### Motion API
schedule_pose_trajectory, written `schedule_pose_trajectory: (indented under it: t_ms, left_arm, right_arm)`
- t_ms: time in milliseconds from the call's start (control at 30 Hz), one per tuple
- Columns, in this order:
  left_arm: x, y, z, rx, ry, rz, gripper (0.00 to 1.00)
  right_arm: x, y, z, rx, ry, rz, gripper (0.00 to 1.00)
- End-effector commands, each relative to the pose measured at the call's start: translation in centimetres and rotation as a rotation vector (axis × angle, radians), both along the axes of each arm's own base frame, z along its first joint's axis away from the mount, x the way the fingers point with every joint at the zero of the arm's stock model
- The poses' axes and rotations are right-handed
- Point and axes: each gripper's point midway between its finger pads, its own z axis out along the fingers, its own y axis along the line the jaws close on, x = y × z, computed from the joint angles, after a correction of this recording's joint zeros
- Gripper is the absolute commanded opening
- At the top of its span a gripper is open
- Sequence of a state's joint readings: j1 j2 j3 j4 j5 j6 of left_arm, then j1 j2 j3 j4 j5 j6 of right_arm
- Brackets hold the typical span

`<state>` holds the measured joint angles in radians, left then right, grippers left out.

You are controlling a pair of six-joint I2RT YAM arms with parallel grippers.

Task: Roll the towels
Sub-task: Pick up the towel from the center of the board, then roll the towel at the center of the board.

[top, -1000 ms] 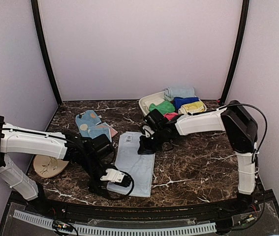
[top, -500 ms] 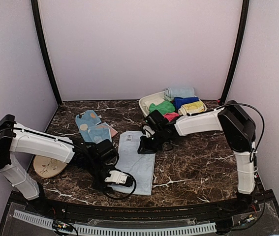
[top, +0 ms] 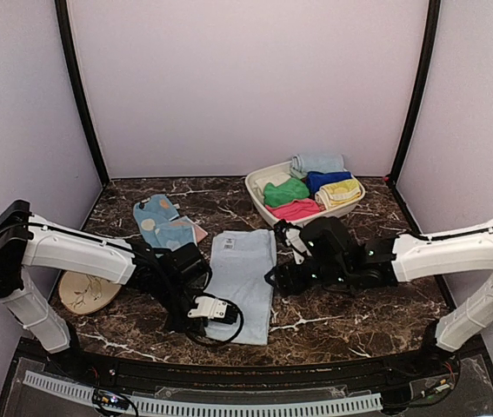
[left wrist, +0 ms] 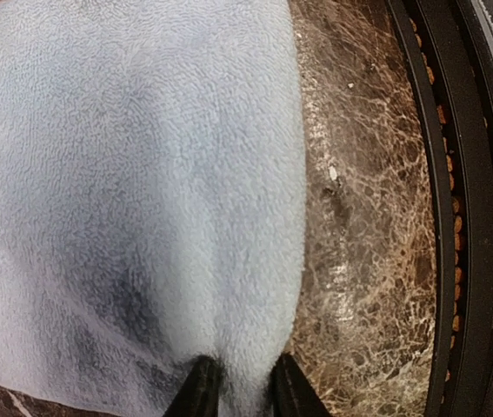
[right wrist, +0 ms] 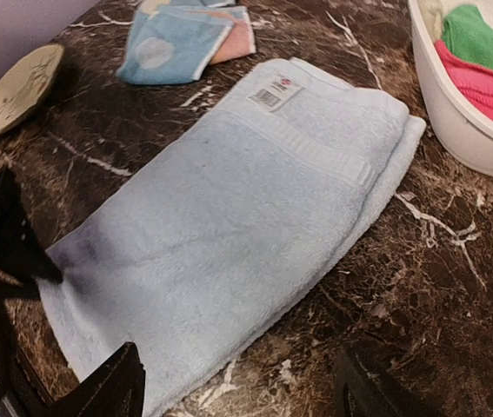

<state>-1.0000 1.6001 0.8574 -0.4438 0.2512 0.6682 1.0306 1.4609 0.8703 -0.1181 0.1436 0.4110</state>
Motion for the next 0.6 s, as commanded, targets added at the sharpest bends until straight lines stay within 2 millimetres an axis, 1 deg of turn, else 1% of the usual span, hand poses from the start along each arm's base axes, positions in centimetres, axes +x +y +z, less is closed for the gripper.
schedule_pose_trajectory:
  t_ms: [0, 33, 133, 233, 300, 433, 500, 567]
  left_arm:
    - [-0.7, 0.4, 0.7, 0.007, 0.111, 0.049, 0.21]
    - [-0.4, 0.4, 0.9, -0.005, 0.126, 0.069, 0.19]
    - [0.3, 0.0, 1.9, -0.068, 0.198, 0.129, 0.16]
    - [0.5, 0.3, 2.0, -0.081, 0.237, 0.153, 0.15]
    - [0.3, 0.6, 1.9, -0.081, 0.250, 0.157, 0.15]
    - [0.0, 0.7, 2.1, -0.095, 0.295, 0.174, 0.14]
    - [0.0, 0.8, 2.0, -0.086, 0.314, 0.178, 0.14]
    - [0.0, 0.8, 2.0, -0.077, 0.333, 0.184, 0.14]
  right_arm:
    - [-2.0, -1.9, 2.5, -0.028, -0.293, 0.038, 0.76]
    - [-2.8, -1.9, 3.2, -0.016, -0.334, 0.083, 0.76]
    - [-5.5, -1.5, 4.3, 0.026, -0.403, 0.209, 0.78]
    - [-8.6, -0.6, 4.3, 0.056, -0.445, 0.333, 0.76]
    - [-10.5, 0.6, 3.6, 0.036, -0.467, 0.411, 0.74]
    - [-13.3, 3.2, 1.1, -0.081, -0.488, 0.560, 0.69]
    - [-14.8, 4.7, 0.2, -0.115, -0.494, 0.647, 0.67]
    - [-15.9, 5.8, -0.7, -0.140, -0.502, 0.706, 0.66]
